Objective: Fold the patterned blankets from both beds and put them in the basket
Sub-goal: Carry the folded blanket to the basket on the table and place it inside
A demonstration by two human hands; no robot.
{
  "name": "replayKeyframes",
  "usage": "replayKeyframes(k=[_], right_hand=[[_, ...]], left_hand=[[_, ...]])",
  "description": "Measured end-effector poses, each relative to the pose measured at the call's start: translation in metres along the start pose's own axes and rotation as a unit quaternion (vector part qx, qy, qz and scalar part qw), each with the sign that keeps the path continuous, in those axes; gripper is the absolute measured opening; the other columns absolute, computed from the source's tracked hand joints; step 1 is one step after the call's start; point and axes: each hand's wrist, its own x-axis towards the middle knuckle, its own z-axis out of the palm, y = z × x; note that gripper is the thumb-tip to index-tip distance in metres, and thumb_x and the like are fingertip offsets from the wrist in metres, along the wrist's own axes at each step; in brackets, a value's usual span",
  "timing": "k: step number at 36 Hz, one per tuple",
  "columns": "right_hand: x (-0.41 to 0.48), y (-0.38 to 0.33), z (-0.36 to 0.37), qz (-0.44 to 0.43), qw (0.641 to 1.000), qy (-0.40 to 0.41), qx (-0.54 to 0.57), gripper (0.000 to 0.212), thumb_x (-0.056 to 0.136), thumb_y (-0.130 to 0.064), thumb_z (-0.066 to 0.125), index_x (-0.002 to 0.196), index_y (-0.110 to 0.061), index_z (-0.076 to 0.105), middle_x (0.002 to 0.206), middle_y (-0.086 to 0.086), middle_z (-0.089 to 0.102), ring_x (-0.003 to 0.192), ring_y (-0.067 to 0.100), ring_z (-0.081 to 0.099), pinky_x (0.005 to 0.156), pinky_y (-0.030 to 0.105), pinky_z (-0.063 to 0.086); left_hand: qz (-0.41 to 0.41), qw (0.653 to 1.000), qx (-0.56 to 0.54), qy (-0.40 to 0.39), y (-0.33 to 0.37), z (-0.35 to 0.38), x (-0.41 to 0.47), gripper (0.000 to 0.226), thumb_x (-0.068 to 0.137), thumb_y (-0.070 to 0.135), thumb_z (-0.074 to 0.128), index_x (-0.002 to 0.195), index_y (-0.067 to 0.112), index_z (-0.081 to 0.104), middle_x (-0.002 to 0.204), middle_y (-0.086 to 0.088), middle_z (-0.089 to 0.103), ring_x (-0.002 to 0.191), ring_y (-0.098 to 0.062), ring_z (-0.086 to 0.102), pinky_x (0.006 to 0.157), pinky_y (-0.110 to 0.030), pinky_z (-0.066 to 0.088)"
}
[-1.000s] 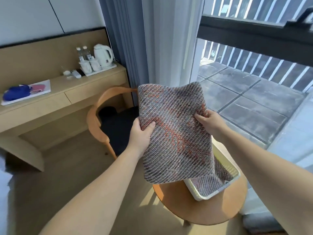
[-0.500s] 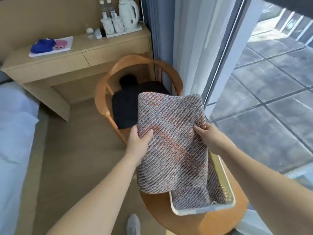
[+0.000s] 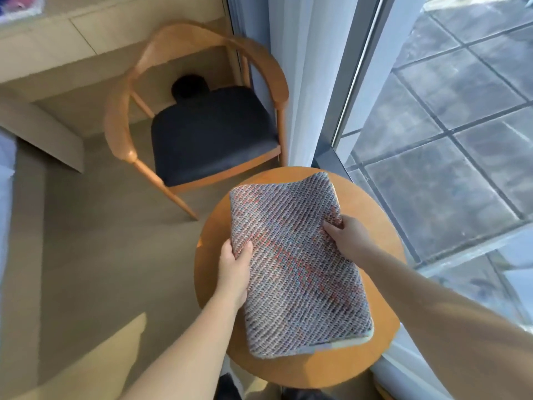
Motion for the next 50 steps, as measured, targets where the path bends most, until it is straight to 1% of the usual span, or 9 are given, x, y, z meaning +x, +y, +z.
replayKeyframes(k=[8,12,15,18,22,30,33,38,50], right_hand=[[0.007,0.014,0.020,-0.031,0.996,0.065,-0.056,0.024,0.097,-0.035,0.050,0.093,-0.012,0.047,0.074,0.004,0.053,0.062,0.019,0.050,0.049,0.031,0.033],[0.010,0.017,0.024,-0.053,0.991,0.072,-0.101,0.026,0.098,-0.032,0.050,0.113,-0.011,0.046,0.096,0.009,0.061,0.076,0.027,0.056,0.062,0.035,0.043],[0.005,0.017,0.026,-0.120,0.979,0.065,-0.154,0.052,0.098,-0.023,0.048,0.142,-0.012,0.022,0.130,0.014,0.043,0.099,0.035,0.055,0.076,0.041,0.048],[0.008,0.015,0.027,-0.228,0.922,0.104,-0.295,0.066,0.099,-0.019,0.042,0.151,-0.006,0.004,0.156,0.018,0.008,0.141,0.035,0.017,0.115,0.041,0.020],[0.030,0.001,0.025,-0.285,0.867,0.104,-0.395,0.066,0.102,-0.037,0.027,0.150,-0.006,-0.007,0.152,0.010,-0.024,0.145,0.029,-0.016,0.119,0.041,-0.006],[0.046,0.023,0.032,-0.235,0.846,0.056,-0.476,0.077,0.095,-0.059,0.005,0.151,-0.006,-0.004,0.159,0.012,-0.013,0.145,0.024,-0.017,0.119,0.041,-0.006],[0.031,0.035,0.034,-0.234,0.857,0.060,-0.455,0.080,0.093,-0.061,0.000,0.150,-0.006,-0.006,0.158,0.013,-0.015,0.144,0.024,-0.020,0.119,0.041,-0.007],[-0.007,0.064,0.045,-0.238,0.865,0.060,-0.438,0.080,0.093,-0.062,0.001,0.148,-0.004,-0.007,0.155,0.014,-0.017,0.144,0.028,-0.020,0.118,0.039,-0.009],[-0.053,0.099,0.049,-0.187,0.884,0.053,-0.425,0.084,0.092,-0.065,-0.007,0.149,-0.004,0.001,0.157,0.015,-0.010,0.145,0.030,-0.012,0.115,0.040,-0.007]], left_hand=[[0.092,0.967,0.229,0.057,-0.025,0.014,0.005,0.048,0.096,0.020,0.051,0.139,0.008,0.036,0.125,-0.010,0.060,0.113,-0.026,0.058,0.093,-0.028,0.042],[0.205,0.918,0.337,0.045,-0.022,0.017,0.011,0.053,0.096,0.009,0.046,0.145,0.006,0.027,0.150,-0.013,0.030,0.136,-0.025,0.034,0.109,-0.024,0.026],[0.255,0.858,0.446,-0.006,-0.009,0.018,0.025,0.053,0.098,0.015,0.040,0.149,0.012,0.023,0.159,-0.001,0.008,0.145,-0.018,0.013,0.116,-0.031,0.019],[0.274,0.809,0.519,-0.035,0.005,0.021,0.046,0.058,0.100,0.025,0.035,0.151,0.014,0.011,0.161,0.000,-0.007,0.147,-0.015,-0.006,0.119,-0.037,0.006],[0.318,0.732,0.599,-0.068,0.017,0.026,0.068,0.062,0.101,0.040,0.027,0.152,0.017,0.001,0.160,-0.002,-0.014,0.146,-0.016,-0.015,0.118,-0.035,-0.007],[0.256,0.638,0.719,-0.102,0.001,0.022,0.084,0.069,0.098,0.052,0.010,0.151,0.010,-0.004,0.160,-0.008,-0.007,0.147,-0.017,-0.011,0.116,-0.032,-0.015],[0.273,0.635,0.720,-0.062,-0.002,0.020,0.072,0.071,0.097,0.054,0.008,0.150,0.009,-0.007,0.159,-0.010,-0.013,0.146,-0.021,-0.016,0.115,-0.036,-0.017],[0.317,0.587,0.721,-0.186,-0.031,0.011,0.023,0.075,0.094,0.058,0.000,0.148,0.009,-0.018,0.156,-0.009,-0.024,0.142,-0.020,-0.027,0.116,-0.039,-0.016],[0.304,0.559,0.747,-0.194,-0.029,-0.009,0.007,0.074,0.096,0.056,0.005,0.148,0.008,-0.015,0.157,-0.011,-0.019,0.144,-0.022,-0.020,0.118,-0.040,-0.010]])
